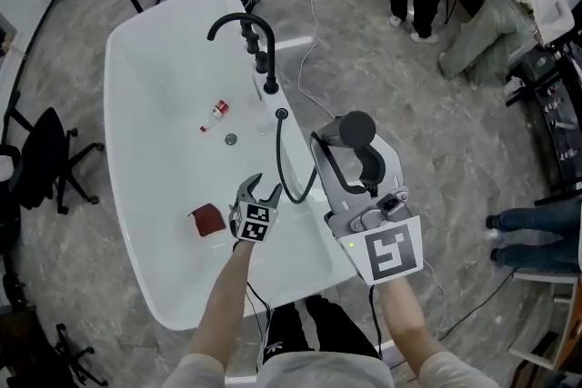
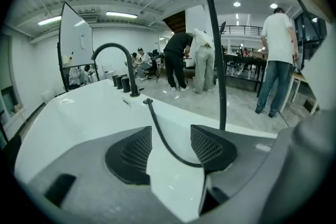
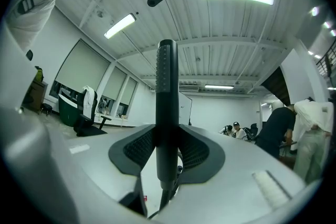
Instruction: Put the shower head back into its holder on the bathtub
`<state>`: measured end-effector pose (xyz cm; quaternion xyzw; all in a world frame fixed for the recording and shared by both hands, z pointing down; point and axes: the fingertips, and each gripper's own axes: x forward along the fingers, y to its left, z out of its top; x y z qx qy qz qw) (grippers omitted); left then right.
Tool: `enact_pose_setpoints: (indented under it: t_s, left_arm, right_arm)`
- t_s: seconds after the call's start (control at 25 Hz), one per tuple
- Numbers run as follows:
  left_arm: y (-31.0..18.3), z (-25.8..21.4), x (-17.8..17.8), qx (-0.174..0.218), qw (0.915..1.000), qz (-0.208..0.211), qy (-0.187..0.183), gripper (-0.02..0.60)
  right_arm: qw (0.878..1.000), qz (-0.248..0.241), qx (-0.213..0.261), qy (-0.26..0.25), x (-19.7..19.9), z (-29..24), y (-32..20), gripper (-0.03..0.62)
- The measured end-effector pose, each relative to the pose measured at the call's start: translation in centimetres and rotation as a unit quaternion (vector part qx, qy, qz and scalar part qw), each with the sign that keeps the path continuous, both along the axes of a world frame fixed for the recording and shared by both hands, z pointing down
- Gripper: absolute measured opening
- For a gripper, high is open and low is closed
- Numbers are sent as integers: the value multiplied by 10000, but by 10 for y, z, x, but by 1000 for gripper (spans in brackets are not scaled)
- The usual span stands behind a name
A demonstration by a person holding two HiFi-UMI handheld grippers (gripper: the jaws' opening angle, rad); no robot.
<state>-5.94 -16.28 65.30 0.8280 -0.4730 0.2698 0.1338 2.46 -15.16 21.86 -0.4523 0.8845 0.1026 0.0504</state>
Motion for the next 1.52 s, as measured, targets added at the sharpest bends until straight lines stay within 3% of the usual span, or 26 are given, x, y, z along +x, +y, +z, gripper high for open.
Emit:
enact_pose_setpoints:
  t_s: [0.16,0.32,0.6,0.68,0.72,0.76,1.0,1.2,1.32,1.52]
  left_arm:
    - [-5,59,-8,-133,9955,605,-713,244]
    - [14,111,19,-188,9835,1502,-994,262]
    - [1,192,28,-639,9878,1026,-983,271]
    - [-4,202,28,-796,9887,846,-947,102]
    - [-8,203,27,-829,9897,754,-893,57]
    - [-12,201,26,-833,9908,669,-830,55]
    - [-23,175,6,-579,9957,164,-703,54]
    - [-61,92,-5,414,9983,-355,-227,51]
    - [-99,21,3,1143,9930,-283,-32,43]
    - [-153,-100,28,2182,9758,44,123,-2]
  right_arm:
    - [9999,37,16,149,-6,33,-27,140]
    - [9998,101,-91,117,-4,62,-44,140]
    - [9997,-131,-223,34,-11,99,-45,140]
    - [9996,-169,-209,67,-12,103,-43,140]
    - [9996,-173,-200,109,-12,105,-44,140]
    - [9995,-173,-192,157,-13,106,-44,140]
    - [9996,-123,-141,233,-9,94,-46,140]
    - [9993,24,117,349,-3,64,-43,140]
    - [9990,124,326,269,-1,33,-44,140]
    - [9976,177,654,143,5,-22,-42,140]
